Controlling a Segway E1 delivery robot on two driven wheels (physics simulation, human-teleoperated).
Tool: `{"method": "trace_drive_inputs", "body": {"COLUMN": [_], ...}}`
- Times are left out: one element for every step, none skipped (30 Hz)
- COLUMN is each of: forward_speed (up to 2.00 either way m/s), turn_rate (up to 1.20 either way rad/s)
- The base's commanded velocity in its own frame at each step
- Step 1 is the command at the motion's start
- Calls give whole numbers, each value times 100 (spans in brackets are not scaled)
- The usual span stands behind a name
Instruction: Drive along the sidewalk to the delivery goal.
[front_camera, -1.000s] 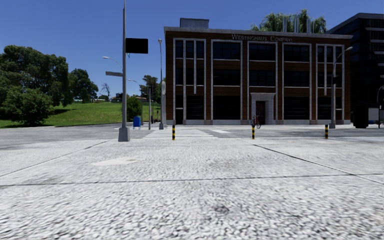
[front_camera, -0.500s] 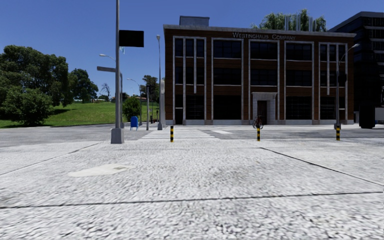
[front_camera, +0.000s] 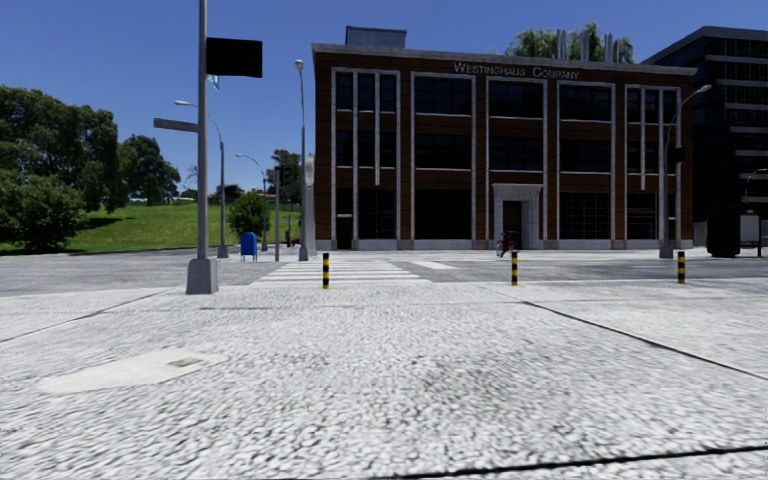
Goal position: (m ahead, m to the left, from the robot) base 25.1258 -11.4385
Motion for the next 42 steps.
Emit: {"method": "trace_drive_inputs", "body": {"forward_speed": [127,127,127,127,127,127,127,127,127,127,127,127,127,127,127,127,127,127,127,127,127,127,127,127,127,127,127,127,127,127,127,127,127,127,127,127,127,127,127,127,127,127], "turn_rate": [-1,-1,-1,-1,-1,-1,-1,-1,-1,-1,-1,-1,-1,-1,-1,-1,-1,-1,-1,-1,-1,-1,-1,-1,-1,-1,-1,-1,-1,-1,-1,-1,-1,-1,-1,-1,-1,-1,-1,-1,-1,-1]}}
